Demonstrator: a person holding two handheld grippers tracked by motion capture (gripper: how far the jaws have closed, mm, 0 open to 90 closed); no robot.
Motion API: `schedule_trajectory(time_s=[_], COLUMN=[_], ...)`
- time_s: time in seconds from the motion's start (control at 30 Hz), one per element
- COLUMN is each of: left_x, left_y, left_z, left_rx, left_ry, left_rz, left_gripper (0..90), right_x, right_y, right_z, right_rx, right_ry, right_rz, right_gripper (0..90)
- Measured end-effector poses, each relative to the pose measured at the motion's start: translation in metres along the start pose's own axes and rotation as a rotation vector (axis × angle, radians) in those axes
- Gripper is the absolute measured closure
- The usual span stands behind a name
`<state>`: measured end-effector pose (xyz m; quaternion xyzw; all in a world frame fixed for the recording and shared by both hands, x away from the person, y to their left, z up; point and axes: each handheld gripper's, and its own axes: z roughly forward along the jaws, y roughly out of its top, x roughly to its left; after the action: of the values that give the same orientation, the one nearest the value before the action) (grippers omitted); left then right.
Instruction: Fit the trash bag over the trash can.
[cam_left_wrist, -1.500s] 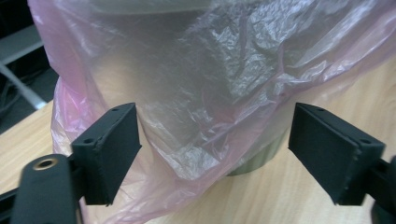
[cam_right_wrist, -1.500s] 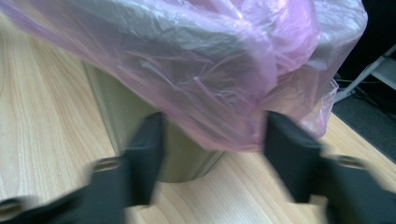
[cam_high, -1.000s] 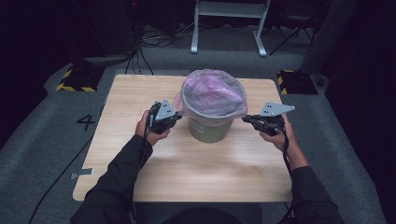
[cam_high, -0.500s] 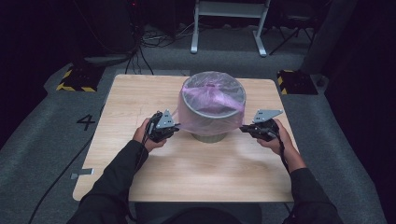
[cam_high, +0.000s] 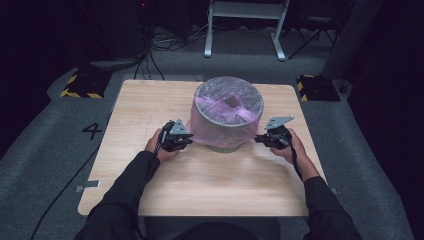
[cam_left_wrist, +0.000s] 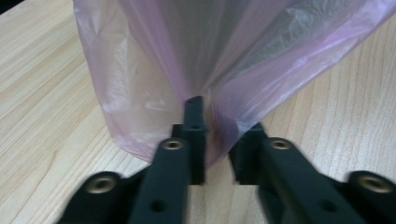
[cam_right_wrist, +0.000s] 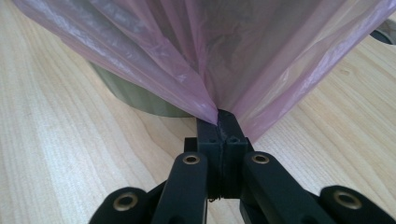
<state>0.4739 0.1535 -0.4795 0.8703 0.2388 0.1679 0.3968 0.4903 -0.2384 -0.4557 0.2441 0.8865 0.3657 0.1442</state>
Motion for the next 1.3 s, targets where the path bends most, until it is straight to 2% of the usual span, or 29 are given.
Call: schedule_trajectory(time_s=[0.03,0.07,0.1,0.13,0.2,0.23,0.3,0.33,0.37,0.43,0.5,0.53,0.57,0.6,0.63,0.7,0.77,0.8,0.87,0.9,0.93,1.0,1.07,1.17,1.23,1.3], left_x=[0.001,0.003,0.003,0.006,0.007,0.007,0.005,0.005,0.001,-0.001,-0.006,-0.006,-0.009,-0.013,-0.013,-0.02,-0.021,-0.023,-0.025,-0.026,-0.028,-0.03,-0.03,-0.032,-0.032,-0.031], left_y=[-0.001,-0.003,-0.003,-0.009,-0.014,-0.014,-0.02,-0.02,-0.025,-0.027,-0.034,-0.034,-0.036,-0.041,-0.041,-0.049,-0.051,-0.056,-0.058,-0.06,-0.064,-0.066,-0.067,-0.069,-0.071,-0.072], left_z=[-0.003,-0.007,-0.007,-0.016,-0.028,-0.028,-0.047,-0.047,-0.057,-0.061,-0.069,-0.069,-0.07,-0.071,-0.071,-0.07,-0.069,-0.068,-0.068,-0.067,-0.065,-0.064,-0.063,-0.062,-0.059,-0.058], left_rx=[-0.001,-0.009,-0.009,-0.019,-0.034,-0.034,-0.065,-0.065,-0.07,-0.058,-0.036,-0.036,-0.022,-0.002,-0.002,0.042,0.054,0.074,0.078,0.078,0.083,0.099,0.104,0.096,0.121,0.117], left_ry=[0.023,0.046,0.046,0.066,0.073,0.073,0.109,0.109,0.133,0.144,0.144,0.144,0.146,0.139,0.139,0.138,0.141,0.122,0.117,0.108,0.093,0.084,0.059,0.062,0.064,0.065], left_rz=[-0.043,-0.066,-0.066,-0.099,-0.132,-0.132,-0.141,-0.141,-0.134,-0.131,-0.151,-0.151,-0.153,-0.163,-0.163,-0.158,-0.154,-0.164,-0.167,-0.171,-0.192,-0.189,-0.202,-0.202,-0.201,-0.2], left_gripper=[48.2,41.0,31.8,23.4,16.2,16.1,16.0,16.0,16.0,16.0,16.0,16.0,16.0,16.0,16.1,16.1,16.2,16.0,16.3,16.2,16.2,16.2,16.3,16.1,16.0,15.4], right_x=[0.001,0.001,0.001,0.0,0.001,0.001,0.001,0.001,0.001,0.002,0.004,0.004,0.004,0.005,0.005,0.004,0.005,0.004,0.004,0.003,0.003,0.003,0.003,0.005,0.007,0.008], right_y=[-0.002,-0.003,-0.003,-0.006,-0.009,-0.009,-0.013,-0.015,-0.016,-0.018,-0.019,-0.019,-0.019,-0.019,-0.018,-0.014,-0.009,-0.005,-0.001,0.01,0.014,0.025,0.039,0.061,0.077,0.093], right_z=[-0.001,-0.002,-0.002,-0.005,-0.011,-0.011,-0.022,-0.026,-0.031,-0.04,-0.048,-0.048,-0.056,-0.06,-0.064,-0.072,-0.08,-0.084,-0.088,-0.096,-0.099,-0.106,-0.113,-0.121,-0.123,-0.123], right_rx=[-0.006,-0.011,-0.011,-0.032,-0.053,-0.053,-0.075,-0.09,-0.101,-0.116,-0.123,-0.123,-0.139,-0.152,-0.166,-0.194,-0.224,-0.234,-0.25,-0.282,-0.288,-0.31,-0.322,-0.348,-0.354,-0.349], right_ry=[0.0,0.005,0.005,0.008,0.038,0.038,0.039,0.051,0.056,0.045,0.031,0.031,0.036,0.031,0.033,0.026,0.019,0.011,-0.003,-0.023,-0.032,-0.048,-0.063,-0.079,-0.099,-0.113], right_rz=[0.001,0.004,0.004,0.023,0.027,0.027,0.048,0.053,0.061,0.071,0.063,0.063,0.072,0.075,0.077,0.084,0.084,0.078,0.074,0.077,0.074,0.059,0.041,0.016,-0.001,-0.021], right_gripper=[89.4,87.6,87.6,78.4,70.5,70.5,54.3,50.2,44.4,34.9,28.7,28.7,25.8,24.6,24.1,23.1,22.9,22.9,22.9,23.2,23.3,23.8,24.1,25.3,26.0,26.9])
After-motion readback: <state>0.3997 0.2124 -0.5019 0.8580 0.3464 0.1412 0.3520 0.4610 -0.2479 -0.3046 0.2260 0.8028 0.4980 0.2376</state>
